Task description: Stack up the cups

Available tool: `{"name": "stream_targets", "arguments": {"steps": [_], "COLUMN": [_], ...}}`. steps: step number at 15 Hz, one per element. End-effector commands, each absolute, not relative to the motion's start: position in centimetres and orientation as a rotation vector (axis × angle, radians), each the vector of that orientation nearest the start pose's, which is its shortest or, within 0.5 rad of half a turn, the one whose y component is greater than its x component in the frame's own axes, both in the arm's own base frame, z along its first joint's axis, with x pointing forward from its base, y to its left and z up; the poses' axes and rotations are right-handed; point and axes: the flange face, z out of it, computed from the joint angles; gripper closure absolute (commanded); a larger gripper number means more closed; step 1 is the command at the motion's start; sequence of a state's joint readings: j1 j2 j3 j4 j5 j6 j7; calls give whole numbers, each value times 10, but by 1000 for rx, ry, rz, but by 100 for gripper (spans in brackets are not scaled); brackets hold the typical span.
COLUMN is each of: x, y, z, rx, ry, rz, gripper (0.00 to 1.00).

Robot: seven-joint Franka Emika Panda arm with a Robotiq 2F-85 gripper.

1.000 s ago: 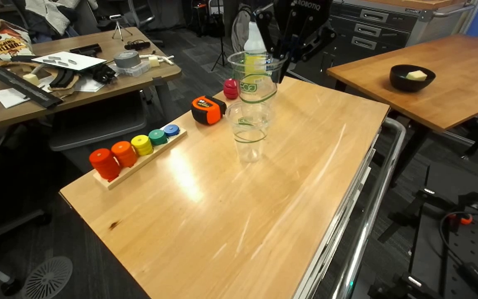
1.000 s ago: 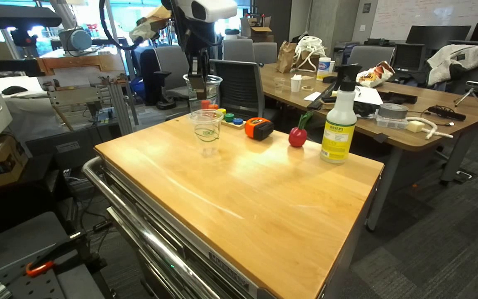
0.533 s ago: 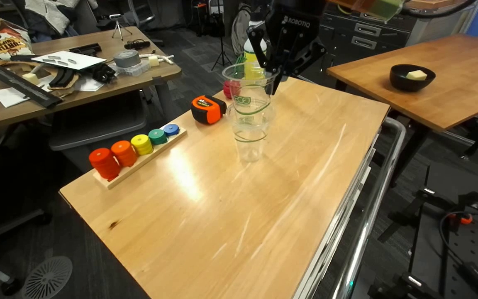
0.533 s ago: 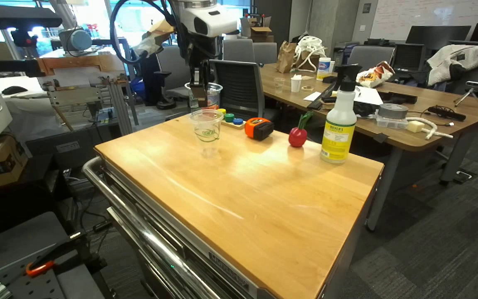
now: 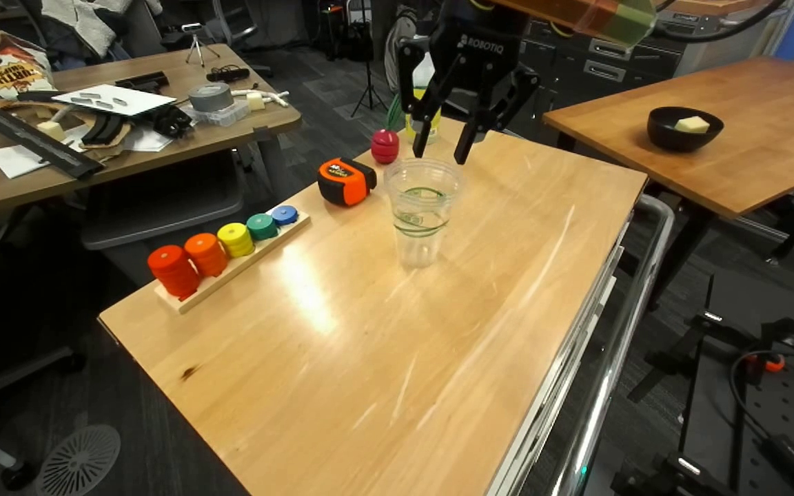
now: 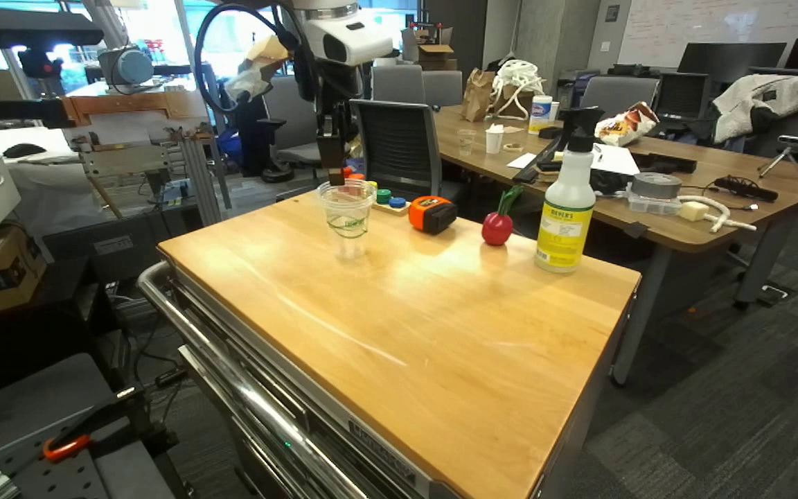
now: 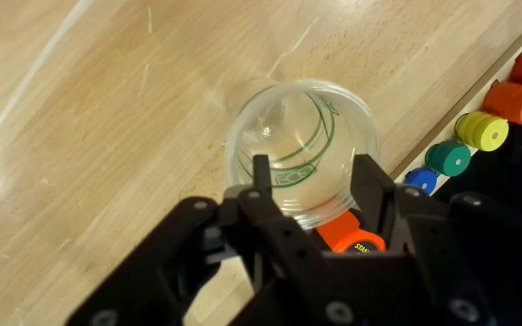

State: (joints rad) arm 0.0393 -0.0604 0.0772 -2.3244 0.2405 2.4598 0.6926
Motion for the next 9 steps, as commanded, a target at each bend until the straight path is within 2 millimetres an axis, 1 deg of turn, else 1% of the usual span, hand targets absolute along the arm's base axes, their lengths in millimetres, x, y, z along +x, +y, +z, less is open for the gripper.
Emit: {"name": "stream_targets", "arguments": {"steps": [1,2,3,4,7,9], "x": [512,511,508,505,490,476], "y": [58,56,54,52,39,25], "z": [402,409,418,427,469,503], "rx": [-2724,-2729,-2753,-2775,-2855,-2896], "ry": [1023,1015,988,950,777,674], "rz": [-219,-227,-221,-220,-196,-202], "gripper": [19,10,3,0,0,0]}}
